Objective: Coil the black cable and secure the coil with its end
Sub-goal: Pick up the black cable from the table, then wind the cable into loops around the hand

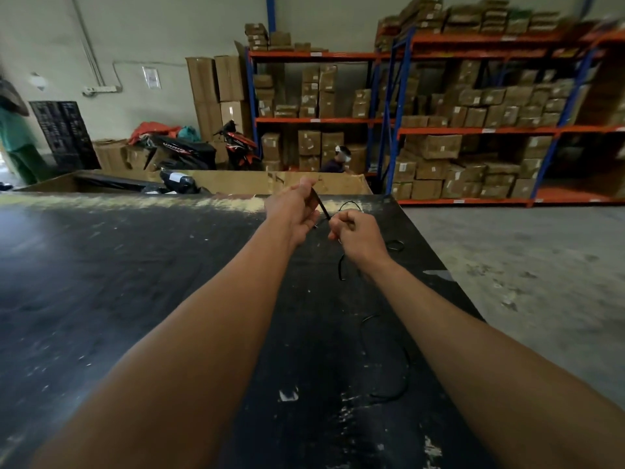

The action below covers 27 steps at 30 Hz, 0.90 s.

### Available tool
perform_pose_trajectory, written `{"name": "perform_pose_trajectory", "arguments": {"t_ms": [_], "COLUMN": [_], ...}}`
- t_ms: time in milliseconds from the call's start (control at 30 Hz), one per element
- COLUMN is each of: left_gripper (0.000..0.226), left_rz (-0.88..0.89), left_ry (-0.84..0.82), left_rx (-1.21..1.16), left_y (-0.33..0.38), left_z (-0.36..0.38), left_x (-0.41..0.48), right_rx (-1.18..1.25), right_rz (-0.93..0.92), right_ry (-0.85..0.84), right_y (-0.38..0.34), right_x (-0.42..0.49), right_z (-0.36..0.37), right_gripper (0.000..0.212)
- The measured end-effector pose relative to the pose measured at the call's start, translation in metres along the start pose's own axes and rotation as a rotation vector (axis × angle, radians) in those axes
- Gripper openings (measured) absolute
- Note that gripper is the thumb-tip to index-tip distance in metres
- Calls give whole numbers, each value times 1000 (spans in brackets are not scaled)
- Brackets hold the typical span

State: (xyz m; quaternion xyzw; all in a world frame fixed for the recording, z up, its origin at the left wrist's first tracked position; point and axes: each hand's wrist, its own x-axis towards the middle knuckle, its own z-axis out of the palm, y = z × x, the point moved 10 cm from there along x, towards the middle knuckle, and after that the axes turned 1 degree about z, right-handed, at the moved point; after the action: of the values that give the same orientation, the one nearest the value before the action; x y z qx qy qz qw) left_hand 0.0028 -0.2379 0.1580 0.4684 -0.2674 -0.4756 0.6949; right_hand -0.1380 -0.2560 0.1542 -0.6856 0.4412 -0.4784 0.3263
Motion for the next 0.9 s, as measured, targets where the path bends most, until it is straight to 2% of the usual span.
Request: {"name": "perform_pose_trajectory", "arguments": {"t_ms": [100, 200, 467, 633, 700, 767, 900], "left_gripper": [18, 17, 22, 34, 37, 39, 44], "left_rz": [-48, -56, 86, 82, 73, 117, 84], "left_ry": [-24, -36, -143, -172, -196, -217, -213], "left_rx": [-107, -113, -175, -139, -163, -122, -75], "left_y": [-14, -20, -20, -43, -43, 2, 8], "left_z": [18, 34, 48, 40, 37, 23, 24], "left_x": [8, 14, 20, 24, 31, 49, 54], "right_rx": [9, -2, -4, 2, -15, -11, -23], "right_rz": [-11, -21, -31, 29, 31, -21, -54], "right_ry": [-17, -31, -61, -89, -97, -67, -60], "right_y": [3, 9, 19, 30, 25, -14, -27], "right_x": [8, 16, 26, 8, 9, 24, 28], "right_z": [-5, -14, -21, -11, -8, 13, 14], "right_gripper": [15, 15, 18, 18, 18, 18, 18]}}
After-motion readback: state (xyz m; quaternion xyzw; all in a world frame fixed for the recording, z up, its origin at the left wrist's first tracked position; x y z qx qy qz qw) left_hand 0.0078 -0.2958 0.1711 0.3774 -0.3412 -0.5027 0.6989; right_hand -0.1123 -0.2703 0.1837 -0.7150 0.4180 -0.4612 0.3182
